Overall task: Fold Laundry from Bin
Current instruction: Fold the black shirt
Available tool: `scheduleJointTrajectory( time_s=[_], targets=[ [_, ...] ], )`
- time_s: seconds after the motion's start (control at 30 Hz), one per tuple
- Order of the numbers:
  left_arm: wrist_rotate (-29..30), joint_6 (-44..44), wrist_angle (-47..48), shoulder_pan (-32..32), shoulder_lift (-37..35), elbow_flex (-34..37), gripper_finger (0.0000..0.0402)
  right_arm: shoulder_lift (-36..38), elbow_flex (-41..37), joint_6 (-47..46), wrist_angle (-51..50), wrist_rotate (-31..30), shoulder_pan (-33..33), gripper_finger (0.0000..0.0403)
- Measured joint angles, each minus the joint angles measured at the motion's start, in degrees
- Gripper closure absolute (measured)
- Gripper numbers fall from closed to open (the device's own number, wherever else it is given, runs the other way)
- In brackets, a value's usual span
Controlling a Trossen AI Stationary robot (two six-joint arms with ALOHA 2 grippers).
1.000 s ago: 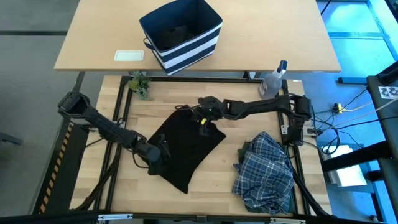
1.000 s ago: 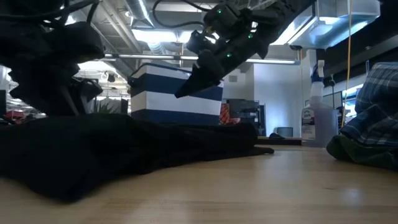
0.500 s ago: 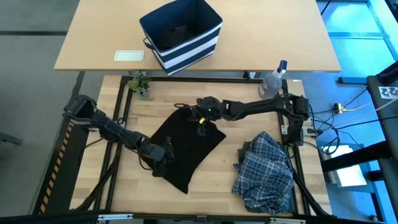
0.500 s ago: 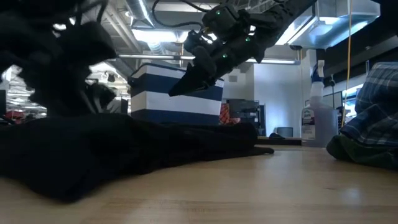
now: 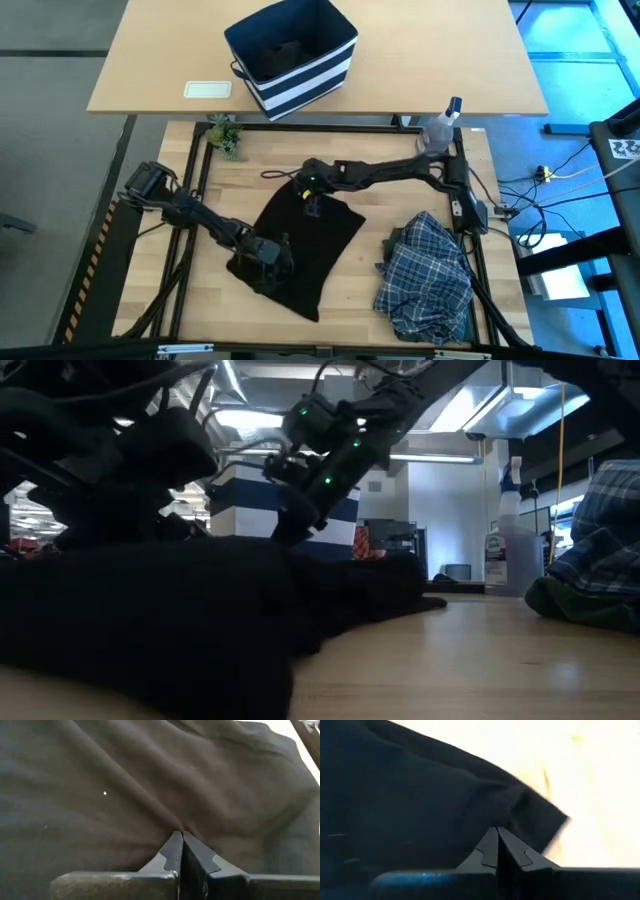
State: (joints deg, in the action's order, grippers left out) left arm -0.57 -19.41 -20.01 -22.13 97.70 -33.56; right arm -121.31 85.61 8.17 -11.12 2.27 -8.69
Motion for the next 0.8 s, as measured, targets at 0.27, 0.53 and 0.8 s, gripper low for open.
scheduleJointTrajectory(
  time_s=[0.27,0.53,0.8],
  targets=[
    [-0.30,0.46,0.07,-0.44,0.07,-0.46,0.0398,-1.73,1.54,-2.16,-4.93,-8.09,-2.74,0.0402],
    [-0.73,0.60,1.84,0.50,-2.74,-0.46,0.0398,0.70,1.52,-0.65,-8.92,-7.73,-3.82,0.0402],
    [2.56,4.63,9.77,0.63,-14.48,-0.49,0.0398,11.35,0.80,-0.42,-17.98,-10.82,0.08,0.0402]
  ],
)
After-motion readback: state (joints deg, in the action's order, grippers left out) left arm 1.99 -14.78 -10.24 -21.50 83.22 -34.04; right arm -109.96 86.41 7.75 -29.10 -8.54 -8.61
